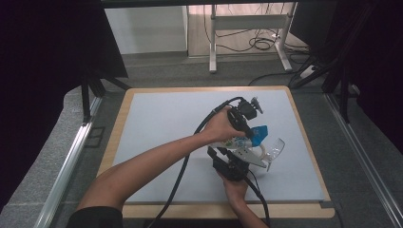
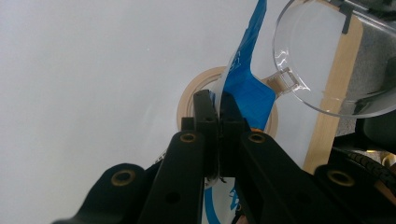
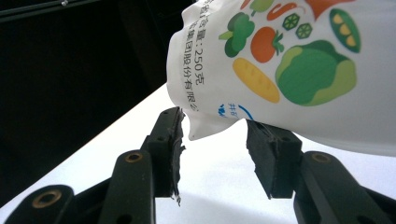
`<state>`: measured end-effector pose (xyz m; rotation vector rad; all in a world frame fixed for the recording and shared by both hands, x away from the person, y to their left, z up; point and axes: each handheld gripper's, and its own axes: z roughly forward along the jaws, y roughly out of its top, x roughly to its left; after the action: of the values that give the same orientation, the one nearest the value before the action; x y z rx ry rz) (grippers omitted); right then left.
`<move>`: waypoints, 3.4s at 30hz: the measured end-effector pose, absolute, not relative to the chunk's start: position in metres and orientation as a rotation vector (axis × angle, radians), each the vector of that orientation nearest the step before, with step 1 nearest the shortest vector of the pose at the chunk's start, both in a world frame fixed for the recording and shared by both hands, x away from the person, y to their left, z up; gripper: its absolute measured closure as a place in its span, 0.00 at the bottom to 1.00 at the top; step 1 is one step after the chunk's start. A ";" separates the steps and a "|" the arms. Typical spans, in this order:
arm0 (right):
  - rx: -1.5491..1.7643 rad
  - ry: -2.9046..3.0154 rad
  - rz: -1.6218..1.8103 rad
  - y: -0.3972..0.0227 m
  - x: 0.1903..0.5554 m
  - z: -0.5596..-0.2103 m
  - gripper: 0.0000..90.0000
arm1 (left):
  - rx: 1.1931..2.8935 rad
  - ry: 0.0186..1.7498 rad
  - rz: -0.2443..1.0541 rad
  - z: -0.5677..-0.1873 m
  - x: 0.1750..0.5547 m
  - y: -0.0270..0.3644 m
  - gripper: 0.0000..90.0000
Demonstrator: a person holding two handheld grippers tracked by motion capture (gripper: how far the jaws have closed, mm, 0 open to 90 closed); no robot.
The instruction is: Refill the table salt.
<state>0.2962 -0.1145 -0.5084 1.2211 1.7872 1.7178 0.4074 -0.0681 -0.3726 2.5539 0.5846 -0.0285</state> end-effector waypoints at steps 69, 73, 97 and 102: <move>1.233 1.848 1.592 -0.119 0.280 -0.523 0.55 | 2.442 0.621 -0.099 -0.369 0.407 -0.038 1.00; 1.237 1.851 1.592 -0.120 0.279 -0.524 0.54 | 2.438 0.628 -0.097 -0.369 0.407 -0.035 1.00; 1.258 1.860 1.568 -0.128 0.272 -0.528 0.50 | 2.412 0.642 -0.124 -0.373 0.406 -0.026 1.00; 1.256 1.859 1.559 -0.130 0.271 -0.530 0.50 | 2.409 0.643 -0.130 -0.375 0.405 -0.022 1.00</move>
<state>0.2713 -0.1301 -0.5298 1.2564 1.8587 1.5590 0.4052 -0.0222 -0.3746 2.4089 0.6433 -0.1300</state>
